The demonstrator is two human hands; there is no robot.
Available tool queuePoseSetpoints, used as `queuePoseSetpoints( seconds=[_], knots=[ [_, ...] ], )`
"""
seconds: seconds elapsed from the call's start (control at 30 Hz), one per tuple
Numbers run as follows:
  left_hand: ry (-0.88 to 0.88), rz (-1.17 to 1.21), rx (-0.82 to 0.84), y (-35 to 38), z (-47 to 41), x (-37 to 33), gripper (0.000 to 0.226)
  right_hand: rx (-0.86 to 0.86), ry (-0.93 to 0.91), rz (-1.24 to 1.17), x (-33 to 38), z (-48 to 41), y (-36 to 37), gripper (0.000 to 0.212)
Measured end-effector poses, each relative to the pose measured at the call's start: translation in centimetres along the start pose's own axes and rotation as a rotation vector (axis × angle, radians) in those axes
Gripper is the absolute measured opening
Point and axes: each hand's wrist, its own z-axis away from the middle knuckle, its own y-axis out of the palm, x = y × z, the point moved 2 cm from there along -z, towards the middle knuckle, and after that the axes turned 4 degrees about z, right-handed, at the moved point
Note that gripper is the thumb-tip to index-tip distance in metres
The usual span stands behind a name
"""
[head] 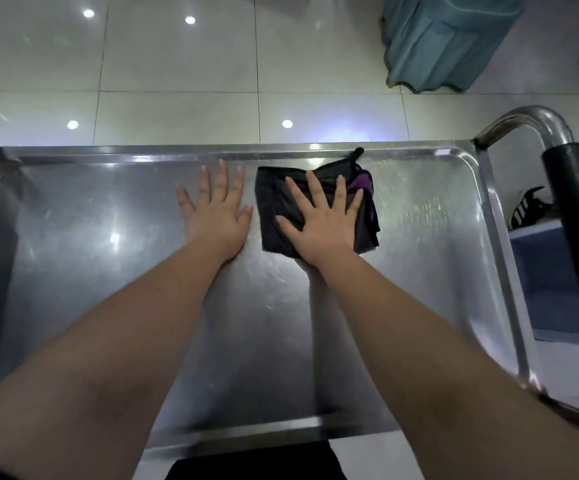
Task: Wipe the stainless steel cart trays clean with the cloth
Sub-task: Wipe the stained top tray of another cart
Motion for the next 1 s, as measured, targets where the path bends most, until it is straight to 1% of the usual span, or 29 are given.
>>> queuePoseSetpoints(
  seconds=[0.13, 0.27, 0.37, 0.43, 0.5, 0.57, 0.67, 0.77, 0.87, 0.93, 1.0],
  knots=[
    [0.012, 0.000, 0.001, -0.1, 0.6, -0.3, 0.064, 0.034, -0.070, 0.015, -0.1, 10.5, 2.1, 0.072],
    [0.011, 0.014, 0.007, -0.2, 0.9, -0.3, 0.065, 0.023, -0.152, 0.035, 0.1, 22.2, 5.3, 0.074],
    [0.015, 0.015, -0.003, -0.1, 1.5, -0.1, 0.065, 0.024, -0.171, 0.049, 0.4, 25.8, 6.3, 0.074],
    [0.020, 0.009, -0.013, 0.0, 1.8, 0.0, 0.065, 0.010, -0.150, 0.030, 0.8, 24.5, 5.8, 0.074],
    [0.026, 0.008, -0.020, 0.1, 1.8, 0.1, 0.065, -0.025, -0.088, 0.008, 1.2, 20.9, 4.7, 0.074],
    [0.039, 0.018, -0.027, 0.2, 1.5, 0.1, 0.065, -0.040, 0.002, 0.002, 0.9, 15.1, 3.4, 0.073],
    [0.053, 0.020, -0.041, 0.4, 1.2, 0.0, 0.065, -0.008, 0.139, -0.015, -0.2, 4.8, 1.0, 0.072],
    [0.056, 0.007, -0.048, 0.5, 0.9, 0.0, 0.065, 0.039, 0.196, -0.011, -1.3, -2.2, -0.9, 0.074],
    [0.052, 0.003, -0.051, 0.7, 0.8, 0.0, 0.068, 0.056, 0.176, 0.000, -1.5, -2.8, -1.2, 0.077],
    [0.049, 0.008, -0.044, 0.7, 0.9, -0.1, 0.070, 0.041, 0.139, 0.007, -1.5, -0.2, -0.5, 0.077],
    [0.047, 0.006, -0.027, 0.5, 0.9, -0.1, 0.071, 0.009, 0.086, 0.011, -1.7, 4.1, 0.5, 0.074]
  ],
)
